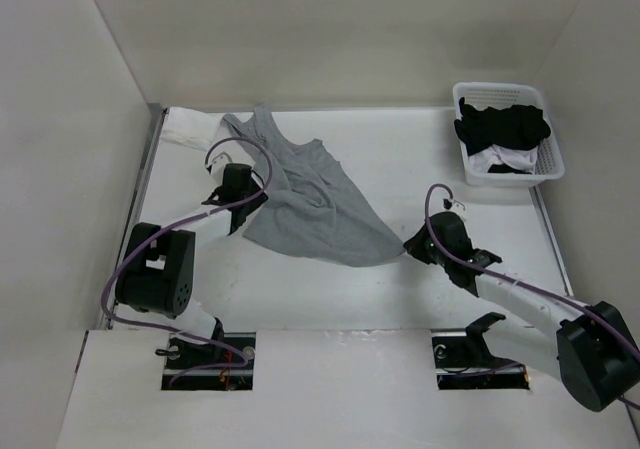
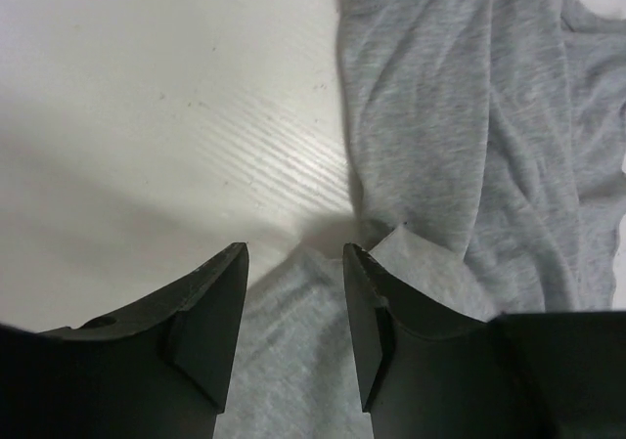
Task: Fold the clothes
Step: Flatten the tank top out
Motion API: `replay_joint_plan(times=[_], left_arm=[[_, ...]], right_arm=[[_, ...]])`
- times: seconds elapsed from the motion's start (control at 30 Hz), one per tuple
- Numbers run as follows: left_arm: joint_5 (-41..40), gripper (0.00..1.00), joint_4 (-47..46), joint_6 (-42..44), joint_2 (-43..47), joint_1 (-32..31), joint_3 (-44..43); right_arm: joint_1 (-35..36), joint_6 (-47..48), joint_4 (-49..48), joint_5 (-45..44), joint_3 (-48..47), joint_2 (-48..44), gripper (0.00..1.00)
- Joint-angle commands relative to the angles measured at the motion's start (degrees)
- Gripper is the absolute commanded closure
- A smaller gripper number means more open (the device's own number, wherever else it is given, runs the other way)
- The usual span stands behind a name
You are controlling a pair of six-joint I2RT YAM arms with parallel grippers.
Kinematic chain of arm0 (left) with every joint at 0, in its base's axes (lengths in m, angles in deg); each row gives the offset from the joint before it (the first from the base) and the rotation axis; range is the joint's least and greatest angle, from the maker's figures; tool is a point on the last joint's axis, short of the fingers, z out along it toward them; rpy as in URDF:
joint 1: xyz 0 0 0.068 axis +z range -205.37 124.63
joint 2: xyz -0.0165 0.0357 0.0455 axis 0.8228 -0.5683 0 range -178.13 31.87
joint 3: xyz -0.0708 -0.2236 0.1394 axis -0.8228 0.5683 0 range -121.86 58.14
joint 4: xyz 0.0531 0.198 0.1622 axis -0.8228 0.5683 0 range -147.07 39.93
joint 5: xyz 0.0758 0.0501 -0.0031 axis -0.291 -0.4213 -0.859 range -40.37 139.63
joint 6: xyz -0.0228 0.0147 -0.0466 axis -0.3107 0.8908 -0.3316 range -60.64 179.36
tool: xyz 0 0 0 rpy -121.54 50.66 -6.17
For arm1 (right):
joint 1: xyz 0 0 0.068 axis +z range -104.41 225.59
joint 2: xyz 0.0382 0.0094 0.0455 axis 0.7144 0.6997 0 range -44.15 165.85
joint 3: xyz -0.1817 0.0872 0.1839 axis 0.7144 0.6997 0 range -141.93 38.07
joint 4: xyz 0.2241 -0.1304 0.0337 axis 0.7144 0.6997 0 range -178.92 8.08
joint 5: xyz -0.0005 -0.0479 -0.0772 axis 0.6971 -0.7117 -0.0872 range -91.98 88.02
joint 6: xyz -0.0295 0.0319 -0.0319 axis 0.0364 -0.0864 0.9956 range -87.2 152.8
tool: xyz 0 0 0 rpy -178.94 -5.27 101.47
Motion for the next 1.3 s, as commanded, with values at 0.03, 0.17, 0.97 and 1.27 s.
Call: replay_joint_plan(times=[0.03,0.17,0.97,1.27], left_arm=[[-2.8,0.56,-1.8,0.1,7.0,-0.6,4.0],[-5.6,0.61,0.6,0.3,12.5,-1.3,10.2],[-3.3,0.95,5.0,-0.1,18.8,-0.5,16.6],[-7.3,1.00,15.7,-0.2,43.7,-10.0,-2.4]], right_arm=[[-0.4,1.1,-4.6,0.8,-1.1,1.5,0.99],[-0.5,2.2,-6.8,1.5,-1.1,2.9,0.99],[0.1,1.1,-10.7,3.2,0.5,0.8,0.99],[5.2,6.8,8.5,-4.7,-15.8,-19.8,1.00]])
